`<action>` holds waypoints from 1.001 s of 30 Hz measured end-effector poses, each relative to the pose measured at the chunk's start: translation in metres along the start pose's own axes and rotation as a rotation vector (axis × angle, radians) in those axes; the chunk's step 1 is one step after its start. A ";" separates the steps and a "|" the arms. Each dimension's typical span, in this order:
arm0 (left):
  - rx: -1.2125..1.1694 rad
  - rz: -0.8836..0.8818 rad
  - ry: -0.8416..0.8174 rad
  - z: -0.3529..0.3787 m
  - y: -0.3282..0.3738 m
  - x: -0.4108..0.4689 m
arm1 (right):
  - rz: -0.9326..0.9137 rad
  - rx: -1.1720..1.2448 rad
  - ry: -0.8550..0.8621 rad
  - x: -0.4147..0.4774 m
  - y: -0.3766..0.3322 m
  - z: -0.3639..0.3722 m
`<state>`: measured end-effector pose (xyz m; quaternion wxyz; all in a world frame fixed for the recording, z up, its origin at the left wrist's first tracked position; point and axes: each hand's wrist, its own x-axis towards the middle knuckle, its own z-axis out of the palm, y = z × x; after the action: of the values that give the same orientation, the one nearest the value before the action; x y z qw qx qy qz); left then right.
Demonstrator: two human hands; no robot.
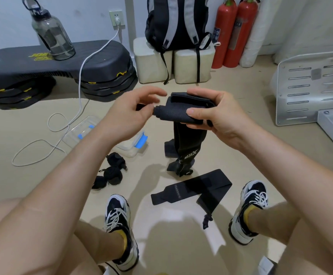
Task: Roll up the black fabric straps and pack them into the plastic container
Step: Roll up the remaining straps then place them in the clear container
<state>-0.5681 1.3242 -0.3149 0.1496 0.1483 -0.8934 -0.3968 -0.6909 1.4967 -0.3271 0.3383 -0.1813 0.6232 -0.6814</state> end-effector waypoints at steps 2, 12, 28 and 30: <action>0.254 0.249 0.023 0.001 -0.004 -0.003 | 0.051 0.127 0.015 -0.001 0.000 0.000; 0.337 0.454 0.115 0.017 -0.009 0.000 | 0.135 0.217 -0.036 -0.006 0.006 0.006; -0.048 0.014 0.027 0.029 0.003 -0.006 | 0.094 -0.034 -0.003 -0.004 0.010 0.004; -0.197 -0.087 0.049 0.032 0.007 -0.007 | 0.087 -0.016 -0.008 -0.003 0.010 0.002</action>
<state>-0.5754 1.3524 -0.3311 0.1679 0.1812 -0.8390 -0.4849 -0.6846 1.4972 -0.3356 0.3685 -0.1596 0.6346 -0.6603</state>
